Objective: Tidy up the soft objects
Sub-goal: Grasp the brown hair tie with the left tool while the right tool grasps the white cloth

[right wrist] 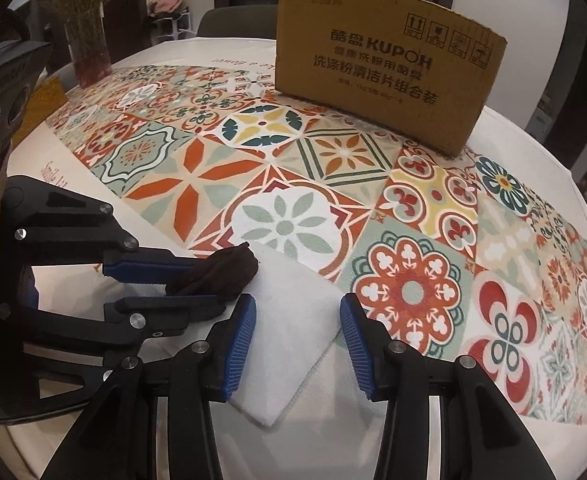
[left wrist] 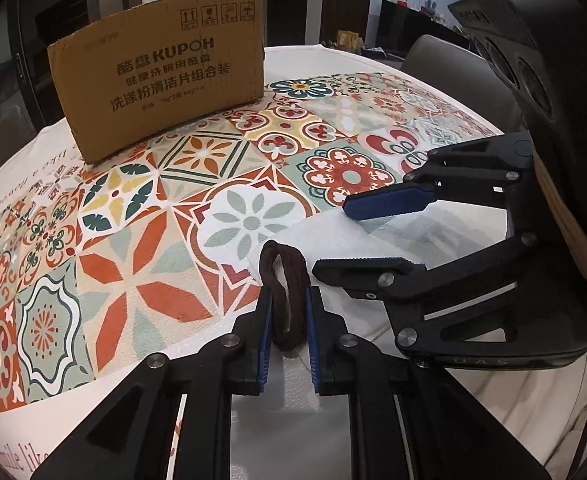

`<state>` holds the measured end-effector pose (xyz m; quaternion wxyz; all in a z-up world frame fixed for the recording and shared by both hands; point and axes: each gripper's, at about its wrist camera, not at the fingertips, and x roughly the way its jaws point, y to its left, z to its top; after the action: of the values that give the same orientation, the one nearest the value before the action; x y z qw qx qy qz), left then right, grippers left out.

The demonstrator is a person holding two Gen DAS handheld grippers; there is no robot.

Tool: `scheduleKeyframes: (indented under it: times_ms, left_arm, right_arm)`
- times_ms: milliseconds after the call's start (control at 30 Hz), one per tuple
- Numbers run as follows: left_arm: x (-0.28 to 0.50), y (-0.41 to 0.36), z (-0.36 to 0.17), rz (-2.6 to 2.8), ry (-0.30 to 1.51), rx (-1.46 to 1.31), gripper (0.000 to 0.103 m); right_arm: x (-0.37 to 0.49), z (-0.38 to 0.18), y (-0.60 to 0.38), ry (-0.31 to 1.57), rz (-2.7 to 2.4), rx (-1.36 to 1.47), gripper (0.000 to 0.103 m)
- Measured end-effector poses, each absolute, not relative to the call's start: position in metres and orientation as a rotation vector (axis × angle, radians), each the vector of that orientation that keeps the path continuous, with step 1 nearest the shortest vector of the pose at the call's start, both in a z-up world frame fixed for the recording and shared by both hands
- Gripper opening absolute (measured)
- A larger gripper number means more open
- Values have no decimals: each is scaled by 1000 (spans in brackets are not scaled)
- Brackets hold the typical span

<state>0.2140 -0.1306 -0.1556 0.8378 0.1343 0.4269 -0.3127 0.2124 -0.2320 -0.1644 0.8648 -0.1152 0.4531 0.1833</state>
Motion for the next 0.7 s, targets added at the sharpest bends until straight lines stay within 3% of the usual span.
scheduleKeyframes:
  times_ms: [233,367,700]
  left_arm:
    - [216,-129,-154,-649,915,252,18]
    - [219,-125,-155,-633,925,226,19]
    - [221,-109,-141,-548,869,191,10]
  right_arm:
    - [215,-166,-237,980,366,-163,43]
    - [208,-164,-222,986,382,-171,10]
    - [210,-164,-232,1007,292,-53,8]
